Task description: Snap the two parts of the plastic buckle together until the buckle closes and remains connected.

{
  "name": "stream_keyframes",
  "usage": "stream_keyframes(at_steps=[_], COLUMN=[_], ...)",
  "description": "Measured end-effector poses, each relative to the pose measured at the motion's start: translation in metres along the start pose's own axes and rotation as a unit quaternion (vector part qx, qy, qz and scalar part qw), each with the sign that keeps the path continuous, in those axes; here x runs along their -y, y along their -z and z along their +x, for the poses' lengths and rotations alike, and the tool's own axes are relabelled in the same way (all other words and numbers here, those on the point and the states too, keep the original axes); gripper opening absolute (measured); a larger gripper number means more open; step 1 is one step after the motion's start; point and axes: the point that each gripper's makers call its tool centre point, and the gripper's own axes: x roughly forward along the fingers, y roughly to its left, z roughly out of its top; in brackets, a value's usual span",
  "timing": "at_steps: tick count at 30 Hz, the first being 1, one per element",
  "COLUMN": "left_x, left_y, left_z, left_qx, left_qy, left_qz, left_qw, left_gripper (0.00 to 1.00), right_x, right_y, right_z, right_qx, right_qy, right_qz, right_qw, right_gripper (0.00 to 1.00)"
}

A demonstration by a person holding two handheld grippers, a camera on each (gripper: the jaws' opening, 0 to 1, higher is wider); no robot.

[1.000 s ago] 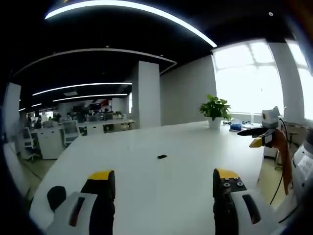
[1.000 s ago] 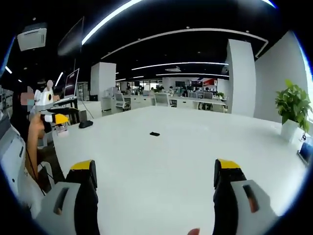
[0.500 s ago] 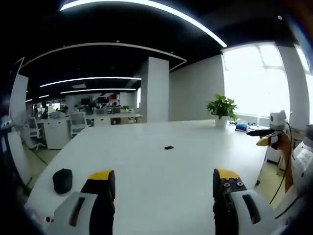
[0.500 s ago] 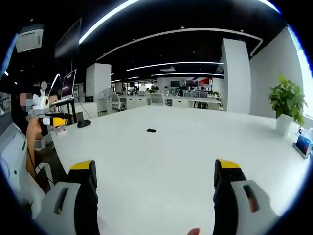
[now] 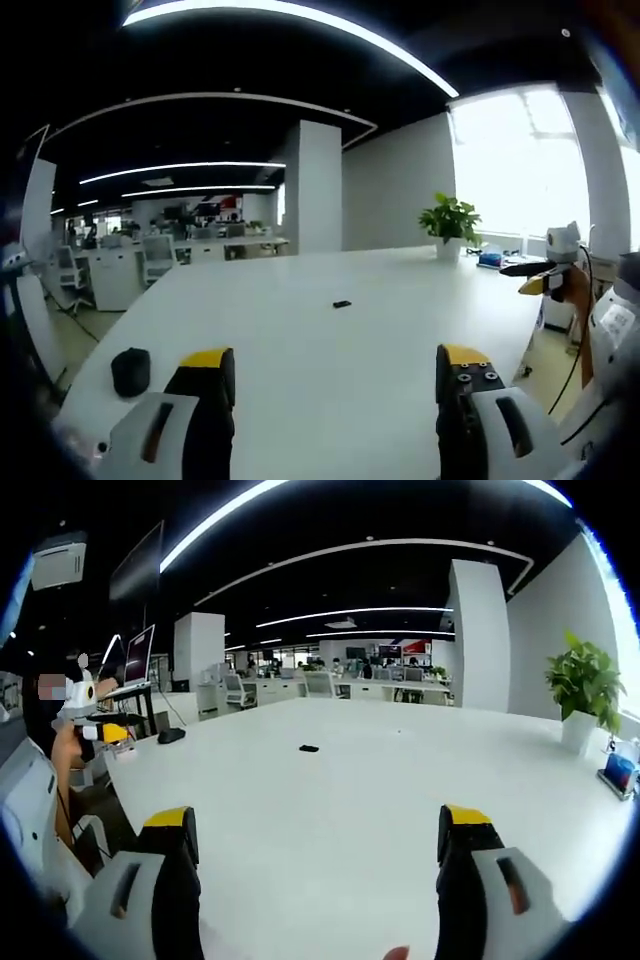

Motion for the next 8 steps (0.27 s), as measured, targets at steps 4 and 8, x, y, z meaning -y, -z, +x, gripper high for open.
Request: stream_keyframes(at_steps=[4,8], left_x=[0.0020,0.0049], left_y=[0.0001,0.0011], left_z=[-0.0009,-0.0005], left_qx=[0.001,-0.004], left_qy=[0.000,0.002], left_qz=[0.003,0.008], left_qw=[1.0000,1.0000], left_gripper=[0.84,0.84], right_x=[-0.0023,-0.0060], right_y=[0.0015,0.0025], right_z=[0.0024,0.0045], right_qx=[-0.004,-0.004], right_qy=[-0.004,-0.011], right_qz=[-0.001,0.002], right_qw=[1.0000,0.9999], right_gripper=[1.00,1.00])
